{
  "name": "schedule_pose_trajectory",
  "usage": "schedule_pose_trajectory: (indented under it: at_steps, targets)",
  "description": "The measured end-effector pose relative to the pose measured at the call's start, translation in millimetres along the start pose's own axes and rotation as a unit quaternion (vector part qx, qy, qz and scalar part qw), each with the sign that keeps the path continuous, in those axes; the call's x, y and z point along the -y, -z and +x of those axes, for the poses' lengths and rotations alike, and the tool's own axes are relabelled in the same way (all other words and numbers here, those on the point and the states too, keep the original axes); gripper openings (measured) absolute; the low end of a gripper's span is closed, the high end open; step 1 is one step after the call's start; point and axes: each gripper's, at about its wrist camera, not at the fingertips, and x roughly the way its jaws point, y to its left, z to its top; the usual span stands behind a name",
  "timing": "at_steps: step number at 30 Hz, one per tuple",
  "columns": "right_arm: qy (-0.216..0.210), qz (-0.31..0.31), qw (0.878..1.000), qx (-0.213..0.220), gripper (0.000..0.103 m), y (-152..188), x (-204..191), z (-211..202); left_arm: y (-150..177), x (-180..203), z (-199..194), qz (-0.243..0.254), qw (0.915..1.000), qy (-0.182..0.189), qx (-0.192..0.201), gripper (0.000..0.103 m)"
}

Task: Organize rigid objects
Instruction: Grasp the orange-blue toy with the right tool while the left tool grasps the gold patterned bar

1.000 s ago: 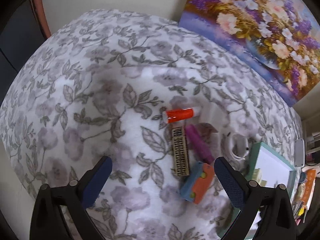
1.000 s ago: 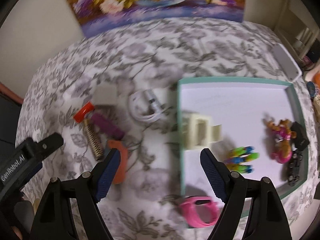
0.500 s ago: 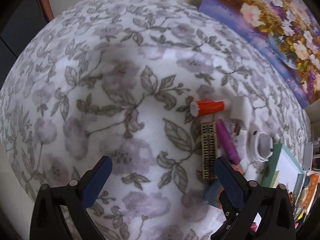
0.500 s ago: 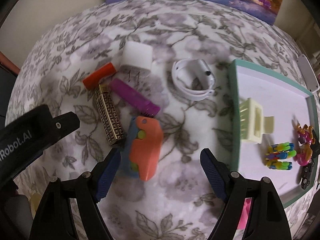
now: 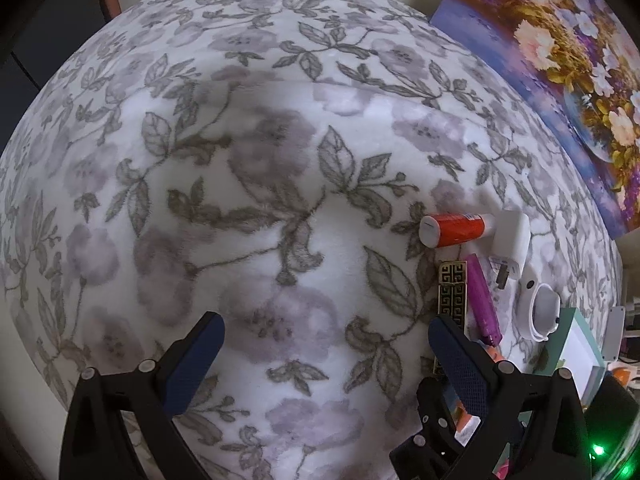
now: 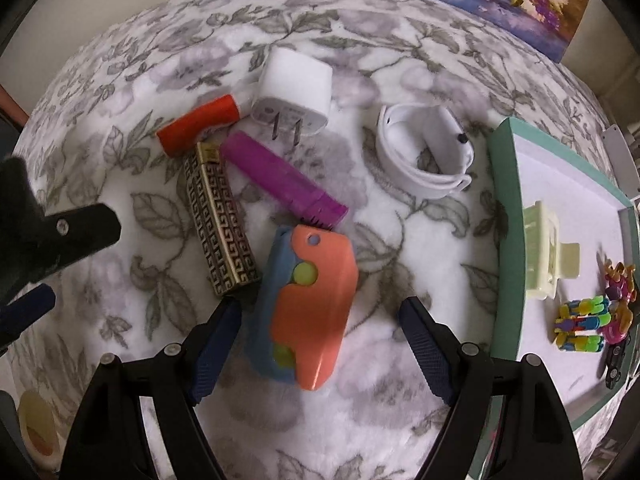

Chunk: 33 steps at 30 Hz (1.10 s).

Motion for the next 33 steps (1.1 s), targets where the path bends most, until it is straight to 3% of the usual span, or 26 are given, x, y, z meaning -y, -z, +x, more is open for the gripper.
schedule_pose_trajectory:
  at_steps: [11,24,33]
  targets:
    - [0.001,0.022,1.000,0.005,0.080,-4,29,2,0,7,4,0.005,1.0000,0.008,-0.003,0.103]
    - [-0.003,0.025,1.000,0.007,0.044,-5,53,-4,3,38,11,0.037,0.9982,0.046,0.000,0.102]
    - [-0.004,0.036,0.999,0.004,0.044,-7,77,-4,12,63,21,0.071,0.9968,0.036,0.010,0.090]
